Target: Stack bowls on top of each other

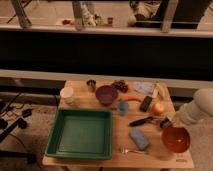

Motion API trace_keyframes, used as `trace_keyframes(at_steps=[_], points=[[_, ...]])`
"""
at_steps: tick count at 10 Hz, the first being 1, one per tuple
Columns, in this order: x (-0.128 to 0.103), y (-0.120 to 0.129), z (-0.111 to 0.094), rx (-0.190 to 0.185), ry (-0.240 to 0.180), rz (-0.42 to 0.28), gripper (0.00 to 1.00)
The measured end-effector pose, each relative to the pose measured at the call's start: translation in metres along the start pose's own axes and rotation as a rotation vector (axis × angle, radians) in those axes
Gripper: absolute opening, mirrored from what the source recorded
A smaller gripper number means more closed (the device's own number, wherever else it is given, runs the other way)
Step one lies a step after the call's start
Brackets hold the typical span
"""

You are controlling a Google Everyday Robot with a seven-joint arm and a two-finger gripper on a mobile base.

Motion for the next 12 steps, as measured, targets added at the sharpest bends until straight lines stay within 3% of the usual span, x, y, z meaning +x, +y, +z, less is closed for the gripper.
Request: trace_keyframes(at_steps=[6,12], points=[[-0.048,-0.042,-0.028,0.067,-0.007,-0.115,0.00],[-0.100,-0.070,-0.037,0.091,-0.044,-0.207,0.00]])
